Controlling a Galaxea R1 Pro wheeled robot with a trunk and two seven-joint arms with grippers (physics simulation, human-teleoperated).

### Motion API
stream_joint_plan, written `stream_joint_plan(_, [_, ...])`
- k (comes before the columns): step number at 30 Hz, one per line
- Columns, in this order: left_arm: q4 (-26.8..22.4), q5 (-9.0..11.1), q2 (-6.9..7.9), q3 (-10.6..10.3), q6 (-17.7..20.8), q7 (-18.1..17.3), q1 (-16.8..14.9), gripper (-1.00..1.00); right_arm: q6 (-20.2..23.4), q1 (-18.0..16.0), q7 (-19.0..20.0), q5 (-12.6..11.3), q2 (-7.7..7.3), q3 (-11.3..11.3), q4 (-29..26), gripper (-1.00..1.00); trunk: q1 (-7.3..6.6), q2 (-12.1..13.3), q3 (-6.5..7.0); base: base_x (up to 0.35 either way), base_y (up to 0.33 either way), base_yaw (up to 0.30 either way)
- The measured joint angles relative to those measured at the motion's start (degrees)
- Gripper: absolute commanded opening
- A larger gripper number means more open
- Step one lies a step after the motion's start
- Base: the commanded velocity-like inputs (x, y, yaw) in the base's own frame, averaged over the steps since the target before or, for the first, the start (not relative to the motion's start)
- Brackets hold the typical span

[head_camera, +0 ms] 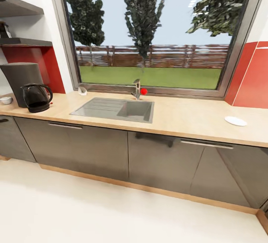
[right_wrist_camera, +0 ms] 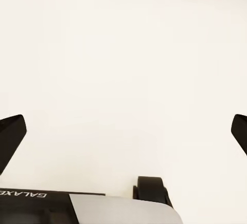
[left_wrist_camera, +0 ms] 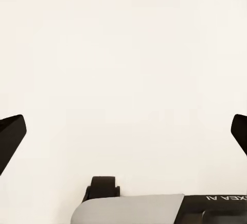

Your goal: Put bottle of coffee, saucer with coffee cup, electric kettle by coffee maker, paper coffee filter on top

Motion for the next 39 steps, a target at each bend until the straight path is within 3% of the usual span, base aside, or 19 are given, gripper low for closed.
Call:
stream_joint_plan(7, [0.0, 0.0, 0.0, 0.0, -0.1, 0.0, 0.0, 1.0, -0.1, 0.0, -0.2, 0.0, 0.07, 0.0, -0.1, 1.0, 0.02, 0.0, 0.0, 0.198, 0.089, 0.246])
stream_joint_plan(31, [0.0, 0.0, 0.0, 0.0, -0.1, 0.0, 0.0, 1.0, -0.1, 0.0, -0.3, 0.0, 0.14, 0.1, -0.3, 1.0, 0.03, 0.0, 0.0, 0.011, 0.003, 0.269])
stream_joint_plan(39, [0.0, 0.0, 0.0, 0.0, -0.1, 0.0, 0.0, 1.0, -0.1, 0.0, 0.0, 0.0, 0.12, 0.1, -0.3, 1.0, 0.0, 0.0, 0.0, 0.209, 0.046, 0.169])
